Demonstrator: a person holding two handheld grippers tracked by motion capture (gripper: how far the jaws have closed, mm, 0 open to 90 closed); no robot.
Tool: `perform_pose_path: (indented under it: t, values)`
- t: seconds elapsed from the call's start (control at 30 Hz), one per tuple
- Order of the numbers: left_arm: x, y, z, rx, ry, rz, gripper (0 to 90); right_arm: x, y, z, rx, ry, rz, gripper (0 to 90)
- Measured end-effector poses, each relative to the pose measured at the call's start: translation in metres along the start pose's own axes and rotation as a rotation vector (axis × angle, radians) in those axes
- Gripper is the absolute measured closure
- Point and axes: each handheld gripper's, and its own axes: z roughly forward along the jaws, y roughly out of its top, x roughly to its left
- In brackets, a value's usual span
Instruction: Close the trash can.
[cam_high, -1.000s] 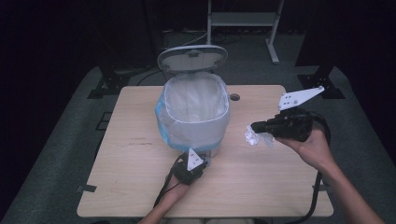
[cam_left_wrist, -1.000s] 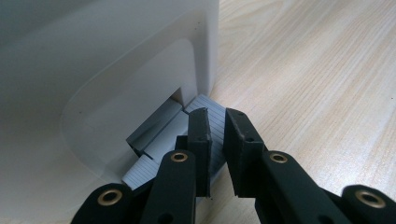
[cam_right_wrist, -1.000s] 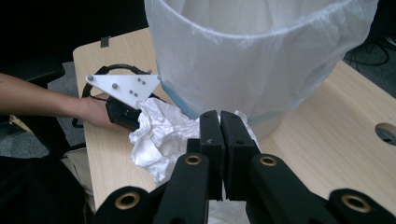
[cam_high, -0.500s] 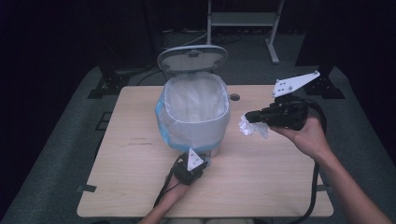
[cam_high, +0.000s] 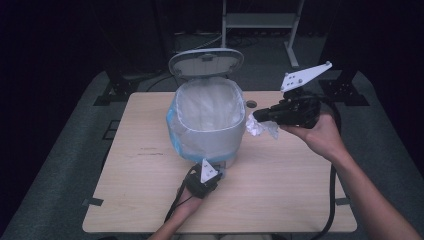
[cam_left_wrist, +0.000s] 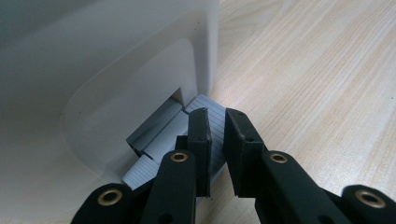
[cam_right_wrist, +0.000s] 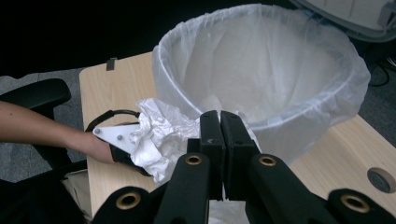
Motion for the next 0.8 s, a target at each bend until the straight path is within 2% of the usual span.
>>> perform_pose_path:
  t: [0.6,0.8]
  values:
    - [0.000,0.000,0.000,0.002,-0.002,-0.004,81.0,0.001,0.041,0.016,0.012,0.005,-0.038,87.9]
    - [0.000,0.000,0.000,0.003,-0.004,-0.004,80.9,0.001,0.054,0.026,0.016,0.008,-0.048,87.9]
